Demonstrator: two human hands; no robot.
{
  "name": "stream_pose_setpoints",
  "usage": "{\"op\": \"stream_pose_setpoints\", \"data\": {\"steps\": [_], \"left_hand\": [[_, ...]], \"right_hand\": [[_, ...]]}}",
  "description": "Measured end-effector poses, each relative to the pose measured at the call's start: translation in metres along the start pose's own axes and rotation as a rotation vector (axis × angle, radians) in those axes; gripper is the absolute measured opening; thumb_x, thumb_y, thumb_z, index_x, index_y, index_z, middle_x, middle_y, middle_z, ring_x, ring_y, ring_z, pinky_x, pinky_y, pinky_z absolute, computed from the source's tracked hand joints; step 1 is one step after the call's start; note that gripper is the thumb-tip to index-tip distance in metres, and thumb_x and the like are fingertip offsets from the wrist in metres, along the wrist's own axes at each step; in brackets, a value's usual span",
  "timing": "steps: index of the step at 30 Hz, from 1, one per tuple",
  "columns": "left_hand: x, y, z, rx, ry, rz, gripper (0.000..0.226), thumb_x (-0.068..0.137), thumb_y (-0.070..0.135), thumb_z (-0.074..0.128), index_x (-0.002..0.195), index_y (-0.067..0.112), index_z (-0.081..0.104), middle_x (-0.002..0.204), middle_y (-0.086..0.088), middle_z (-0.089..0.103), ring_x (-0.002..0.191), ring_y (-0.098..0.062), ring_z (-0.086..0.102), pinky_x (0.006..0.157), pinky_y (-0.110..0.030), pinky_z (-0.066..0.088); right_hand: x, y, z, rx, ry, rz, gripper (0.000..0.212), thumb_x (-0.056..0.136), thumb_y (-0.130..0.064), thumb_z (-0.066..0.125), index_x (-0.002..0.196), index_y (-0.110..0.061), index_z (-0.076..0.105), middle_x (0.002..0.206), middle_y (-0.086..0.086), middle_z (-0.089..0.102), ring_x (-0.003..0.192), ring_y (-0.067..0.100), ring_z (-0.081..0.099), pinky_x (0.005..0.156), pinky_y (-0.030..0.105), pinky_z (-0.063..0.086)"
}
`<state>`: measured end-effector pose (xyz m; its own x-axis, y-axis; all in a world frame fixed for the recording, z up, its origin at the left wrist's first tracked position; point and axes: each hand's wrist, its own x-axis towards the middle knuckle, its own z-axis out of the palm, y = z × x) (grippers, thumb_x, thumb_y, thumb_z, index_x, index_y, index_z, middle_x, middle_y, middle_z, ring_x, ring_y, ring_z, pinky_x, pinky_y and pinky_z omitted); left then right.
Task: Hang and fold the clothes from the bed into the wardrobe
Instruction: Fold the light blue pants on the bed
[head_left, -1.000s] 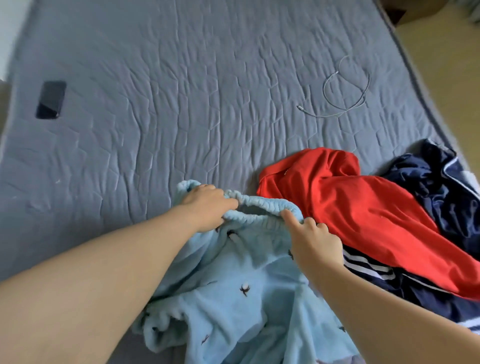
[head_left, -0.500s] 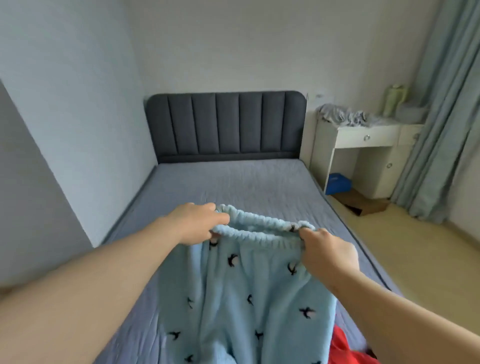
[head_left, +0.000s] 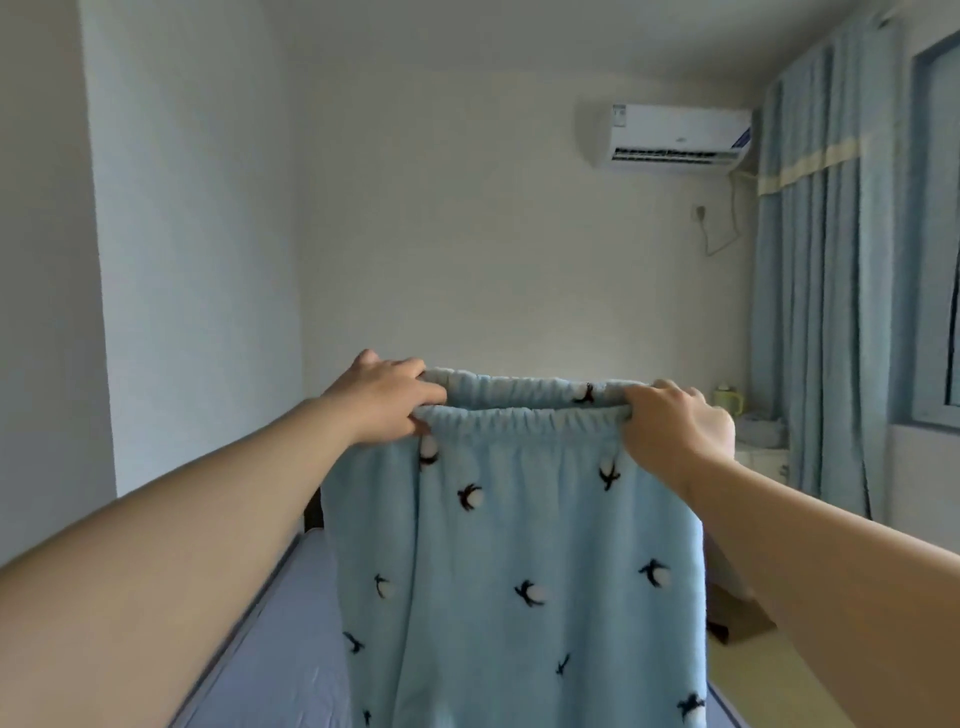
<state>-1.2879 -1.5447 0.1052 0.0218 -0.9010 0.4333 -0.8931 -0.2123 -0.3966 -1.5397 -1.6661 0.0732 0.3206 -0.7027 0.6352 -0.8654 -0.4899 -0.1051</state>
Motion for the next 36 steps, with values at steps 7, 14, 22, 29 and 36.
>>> {"op": "stream_pose_setpoints", "data": {"steps": [7,14,22,29,36], "left_hand": [[0.002,-0.019,-0.04,0.039,0.078,-0.191,0.021,0.091,0.046,0.042,0.079,0.029,0.044,0.088,0.003,0.037,0.097,-0.023,0.051,0.075,-0.028,0.03],[0.021,-0.007,-0.065,-0.208,0.169,-0.263,0.019,0.096,0.036,0.036,0.092,0.022,0.049,0.098,-0.004,0.049,0.085,-0.023,0.046,0.068,-0.03,0.033],[0.031,0.011,-0.086,-0.234,0.033,-0.05,0.013,0.091,0.019,0.036,0.083,0.028,0.041,0.088,0.001,0.056,0.079,-0.021,0.05,0.061,-0.03,0.033],[0.016,-0.011,-0.086,-0.153,-0.013,-0.052,0.023,0.086,0.016,0.043,0.07,0.031,0.034,0.079,0.006,0.05,0.076,-0.018,0.048,0.062,-0.03,0.034],[0.003,-0.032,-0.083,-0.106,0.013,-0.204,0.015,0.082,0.02,0.05,0.083,0.023,0.036,0.083,0.003,0.048,0.074,-0.019,0.048,0.058,-0.03,0.034]], "right_hand": [[0.02,-0.001,-0.043,0.016,0.047,0.05,0.033,0.084,-0.006,0.038,0.11,-0.018,0.054,0.113,0.009,0.053,0.112,0.03,0.045,0.077,0.034,0.03],[0.038,-0.019,-0.048,0.691,-0.087,0.142,0.012,0.08,-0.024,0.051,0.075,-0.015,0.046,0.074,0.004,0.051,0.062,0.019,0.043,0.052,0.026,0.031],[0.034,-0.058,-0.05,0.623,-0.52,-0.416,0.081,0.07,-0.048,0.076,0.139,-0.033,0.035,0.114,-0.014,0.051,0.102,0.008,0.049,0.084,0.022,0.037],[0.042,-0.046,-0.052,0.309,-0.438,-0.428,0.029,0.081,-0.025,0.064,0.061,-0.018,0.044,0.062,-0.006,0.041,0.064,0.013,0.04,0.051,0.021,0.028],[0.052,-0.033,-0.054,0.362,0.002,-0.106,0.021,0.084,-0.025,0.05,0.07,-0.018,0.036,0.068,-0.002,0.042,0.062,0.023,0.044,0.048,0.024,0.027]]}}
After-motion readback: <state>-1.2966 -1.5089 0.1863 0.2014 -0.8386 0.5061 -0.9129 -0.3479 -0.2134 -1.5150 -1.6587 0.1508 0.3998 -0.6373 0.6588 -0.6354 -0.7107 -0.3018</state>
